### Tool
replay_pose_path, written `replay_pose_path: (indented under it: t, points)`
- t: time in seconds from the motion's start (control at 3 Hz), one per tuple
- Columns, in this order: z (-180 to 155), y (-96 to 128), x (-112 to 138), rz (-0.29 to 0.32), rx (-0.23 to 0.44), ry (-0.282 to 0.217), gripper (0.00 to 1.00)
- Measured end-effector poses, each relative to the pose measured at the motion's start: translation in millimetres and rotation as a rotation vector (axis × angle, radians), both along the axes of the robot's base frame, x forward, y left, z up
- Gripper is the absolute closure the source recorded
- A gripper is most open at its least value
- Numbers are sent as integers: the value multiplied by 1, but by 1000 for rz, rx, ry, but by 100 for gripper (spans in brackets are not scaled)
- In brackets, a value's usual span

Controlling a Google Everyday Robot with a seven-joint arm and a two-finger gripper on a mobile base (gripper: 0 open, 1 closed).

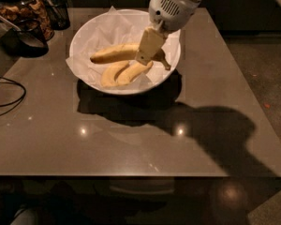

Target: Pick banana from white bowl

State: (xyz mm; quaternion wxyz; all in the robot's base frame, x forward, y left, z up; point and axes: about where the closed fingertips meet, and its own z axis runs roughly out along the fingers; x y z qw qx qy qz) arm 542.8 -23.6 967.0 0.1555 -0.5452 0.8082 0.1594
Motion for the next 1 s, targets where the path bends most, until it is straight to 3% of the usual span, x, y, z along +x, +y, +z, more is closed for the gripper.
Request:
replay_pose_path:
  t: [0.67, 1.0]
  points:
    - [49, -21, -105, -143, 40, -45, 100]
    - [50, -21, -105, -143, 40, -47, 100]
